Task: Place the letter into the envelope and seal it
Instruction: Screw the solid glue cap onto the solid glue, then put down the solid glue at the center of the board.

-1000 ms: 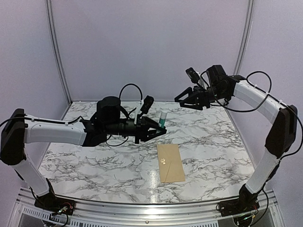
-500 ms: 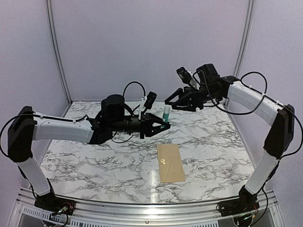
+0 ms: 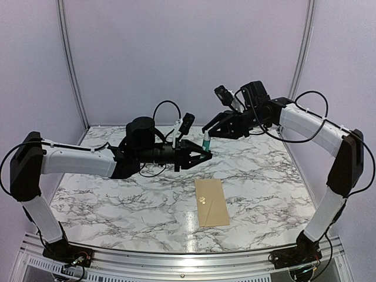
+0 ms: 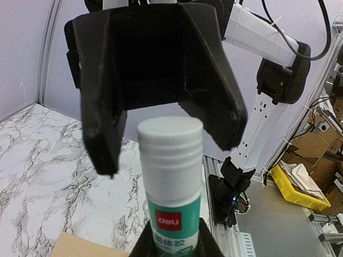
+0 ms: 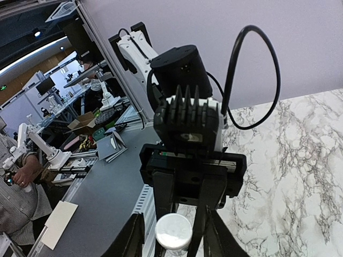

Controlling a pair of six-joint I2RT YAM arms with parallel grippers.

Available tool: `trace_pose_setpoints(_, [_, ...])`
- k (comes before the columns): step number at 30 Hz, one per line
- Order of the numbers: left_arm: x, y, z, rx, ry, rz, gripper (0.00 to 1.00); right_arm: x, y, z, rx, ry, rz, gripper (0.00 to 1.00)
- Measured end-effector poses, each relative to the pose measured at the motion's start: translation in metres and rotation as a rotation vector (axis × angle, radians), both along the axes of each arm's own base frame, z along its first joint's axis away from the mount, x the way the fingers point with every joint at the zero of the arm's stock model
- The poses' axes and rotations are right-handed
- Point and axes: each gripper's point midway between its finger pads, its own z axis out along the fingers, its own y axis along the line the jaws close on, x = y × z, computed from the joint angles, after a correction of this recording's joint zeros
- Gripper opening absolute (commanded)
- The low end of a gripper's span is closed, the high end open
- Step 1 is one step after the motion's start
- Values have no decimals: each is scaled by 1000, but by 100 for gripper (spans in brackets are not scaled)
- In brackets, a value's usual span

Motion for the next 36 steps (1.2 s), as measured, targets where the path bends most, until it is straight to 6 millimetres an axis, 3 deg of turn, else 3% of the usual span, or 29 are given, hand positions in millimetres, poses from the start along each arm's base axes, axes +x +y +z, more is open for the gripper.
trace_pose_setpoints(8, [1,-1,0,-2,9,1,9,-3,2,-6,6,40,22,5])
trace_pose_setpoints(14, [9,-1,-2,3,19,49,8,3,4,-10,-4,24,-3,0])
trace_pose_setpoints(20, [38,2,-40,123,34,371,8,34,10,-55,-204,-55,-306,0])
trace_pose_setpoints(25, [58,10,-64,194,19,564,10,53,13,-74,-287,-34,-418,28])
trace_pose_setpoints(29, [66,15,-54,163,7,623,11,69,9,-57,-280,-48,-440,49])
trace_pose_setpoints(33, [65,25,-48,140,43,598,10,106,-35,-15,-228,-123,-547,61])
trace_pose_setpoints(36, [64,35,-64,170,125,550,10,120,-77,-1,-223,-180,-641,64])
